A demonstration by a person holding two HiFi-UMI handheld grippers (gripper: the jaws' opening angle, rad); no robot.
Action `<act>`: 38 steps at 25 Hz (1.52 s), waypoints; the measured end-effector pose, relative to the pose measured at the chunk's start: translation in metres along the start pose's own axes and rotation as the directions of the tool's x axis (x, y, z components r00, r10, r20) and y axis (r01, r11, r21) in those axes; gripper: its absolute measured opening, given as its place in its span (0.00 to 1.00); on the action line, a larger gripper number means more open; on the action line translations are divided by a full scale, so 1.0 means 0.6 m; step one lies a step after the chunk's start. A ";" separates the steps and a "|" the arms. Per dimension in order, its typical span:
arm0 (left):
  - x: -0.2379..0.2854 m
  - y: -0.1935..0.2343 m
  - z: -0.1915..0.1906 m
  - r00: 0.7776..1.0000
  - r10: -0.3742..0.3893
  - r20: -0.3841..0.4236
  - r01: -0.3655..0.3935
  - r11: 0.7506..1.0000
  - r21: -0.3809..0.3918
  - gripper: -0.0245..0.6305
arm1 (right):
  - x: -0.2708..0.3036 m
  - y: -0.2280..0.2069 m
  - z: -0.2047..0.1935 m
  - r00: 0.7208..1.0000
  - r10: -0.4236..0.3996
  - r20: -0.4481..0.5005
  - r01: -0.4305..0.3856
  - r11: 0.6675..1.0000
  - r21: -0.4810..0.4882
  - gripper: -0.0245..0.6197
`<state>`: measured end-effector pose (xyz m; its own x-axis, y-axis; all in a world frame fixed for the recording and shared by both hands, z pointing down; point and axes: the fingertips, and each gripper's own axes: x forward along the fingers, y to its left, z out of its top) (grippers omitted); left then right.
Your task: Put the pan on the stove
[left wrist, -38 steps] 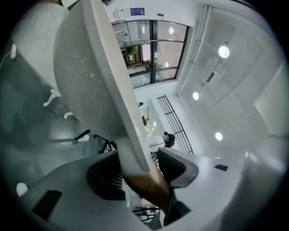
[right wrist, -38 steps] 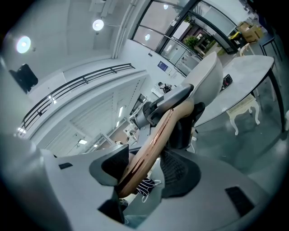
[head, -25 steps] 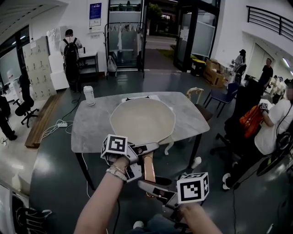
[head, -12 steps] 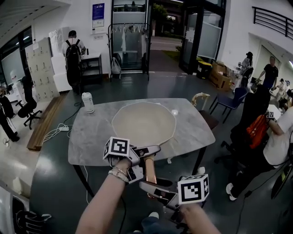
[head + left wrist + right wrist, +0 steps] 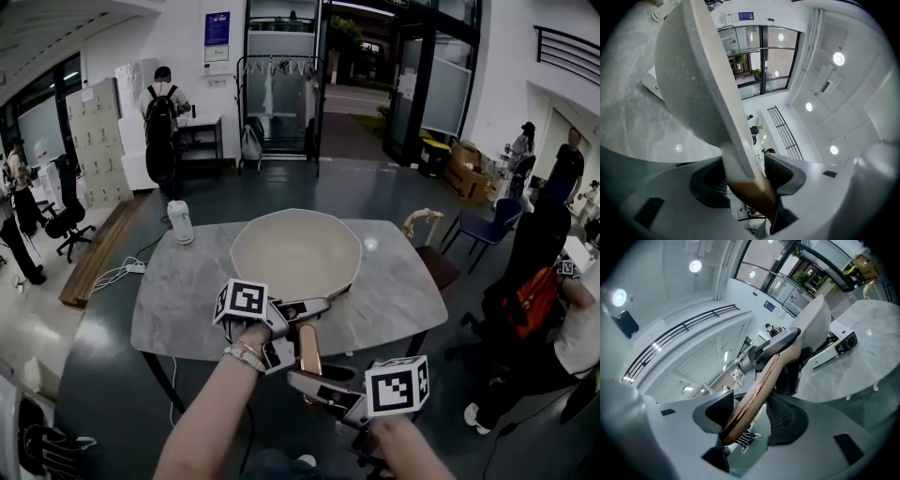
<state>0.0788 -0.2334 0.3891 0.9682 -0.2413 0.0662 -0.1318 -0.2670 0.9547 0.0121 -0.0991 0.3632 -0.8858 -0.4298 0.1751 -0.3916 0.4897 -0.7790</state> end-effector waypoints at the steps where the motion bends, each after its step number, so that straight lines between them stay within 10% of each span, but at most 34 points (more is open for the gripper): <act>1: 0.005 0.000 0.007 1.000 0.003 0.002 -0.003 1.000 0.003 0.38 | 0.000 -0.004 0.007 1.000 0.002 -0.003 -0.002 1.000 -0.002 0.40; 38: 0.099 0.177 0.259 0.998 0.058 -0.038 -0.059 0.997 -0.045 0.38 | 0.140 -0.224 0.198 1.000 -0.004 0.031 0.002 0.998 0.068 0.40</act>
<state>0.0894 -0.4212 0.4495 0.9665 -0.2201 0.1321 -0.1792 -0.2099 0.9612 0.0199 -0.2914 0.4109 -0.8759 -0.4553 0.1597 -0.3759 0.4362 -0.8176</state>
